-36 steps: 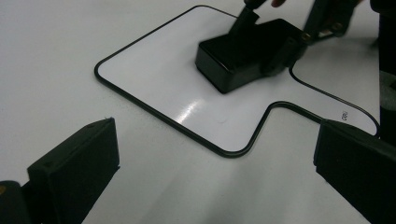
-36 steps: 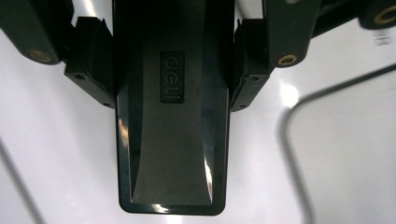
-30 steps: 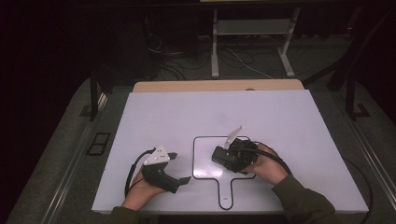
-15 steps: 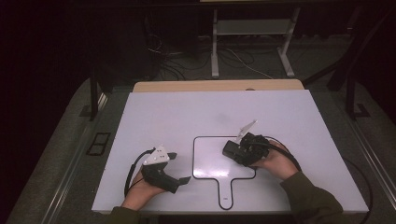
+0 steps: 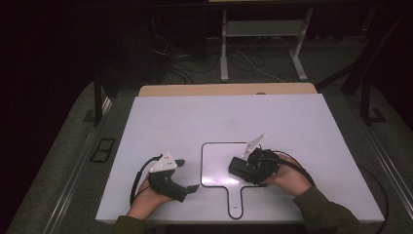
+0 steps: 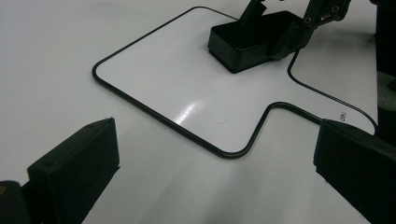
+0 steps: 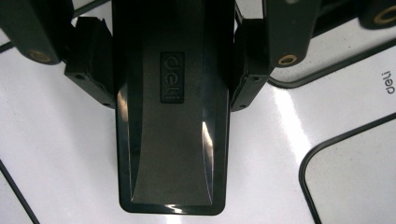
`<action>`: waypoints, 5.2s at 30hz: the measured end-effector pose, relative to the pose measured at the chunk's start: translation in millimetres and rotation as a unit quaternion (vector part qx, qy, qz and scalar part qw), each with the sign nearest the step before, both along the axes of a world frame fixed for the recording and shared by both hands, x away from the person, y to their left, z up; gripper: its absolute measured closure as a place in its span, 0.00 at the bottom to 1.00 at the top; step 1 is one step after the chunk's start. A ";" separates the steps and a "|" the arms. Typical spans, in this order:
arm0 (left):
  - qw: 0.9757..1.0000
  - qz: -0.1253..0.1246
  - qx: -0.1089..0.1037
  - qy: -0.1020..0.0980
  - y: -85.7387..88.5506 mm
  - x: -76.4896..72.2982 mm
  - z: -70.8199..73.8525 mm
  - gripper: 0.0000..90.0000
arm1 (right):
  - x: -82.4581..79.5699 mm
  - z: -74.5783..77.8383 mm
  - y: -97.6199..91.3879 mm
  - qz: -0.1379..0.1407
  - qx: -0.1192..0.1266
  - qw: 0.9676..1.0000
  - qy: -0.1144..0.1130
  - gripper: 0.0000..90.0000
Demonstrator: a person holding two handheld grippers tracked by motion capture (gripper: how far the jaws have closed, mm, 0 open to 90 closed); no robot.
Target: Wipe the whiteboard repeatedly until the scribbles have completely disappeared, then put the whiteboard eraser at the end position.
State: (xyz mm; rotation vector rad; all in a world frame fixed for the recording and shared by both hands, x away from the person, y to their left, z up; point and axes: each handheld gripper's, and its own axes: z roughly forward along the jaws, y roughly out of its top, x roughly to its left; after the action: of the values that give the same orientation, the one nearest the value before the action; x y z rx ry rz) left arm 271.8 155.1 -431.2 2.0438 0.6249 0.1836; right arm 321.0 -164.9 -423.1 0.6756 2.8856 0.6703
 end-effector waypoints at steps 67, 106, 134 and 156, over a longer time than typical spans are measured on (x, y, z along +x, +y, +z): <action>1.000 -0.009 -0.004 0.001 -5.5 -0.2 -0.7 0.00 | 185.5 -2.5 32.2 -0.125 0.028 0.992 0.003 0.43; 1.000 -0.003 0.000 0.003 -1.2 3.0 -3.2 0.00 | 135.2 43.7 -6.8 -0.149 0.207 0.965 -0.059 0.18; 1.000 0.005 -0.007 0.003 0.4 3.7 -6.2 0.00 | 55.8 25.0 -34.6 -0.133 0.233 0.958 -0.099 0.18; 1.000 0.003 -0.008 0.002 0.1 1.9 -4.3 0.00 | -0.1 9.2 -74.9 -0.142 0.247 0.953 -0.101 0.18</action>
State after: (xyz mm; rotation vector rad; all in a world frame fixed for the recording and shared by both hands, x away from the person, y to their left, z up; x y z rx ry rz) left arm 273.7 155.2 -435.4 2.0285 0.6329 0.1766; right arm 320.9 -239.7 -413.9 0.9823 2.3733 1.3417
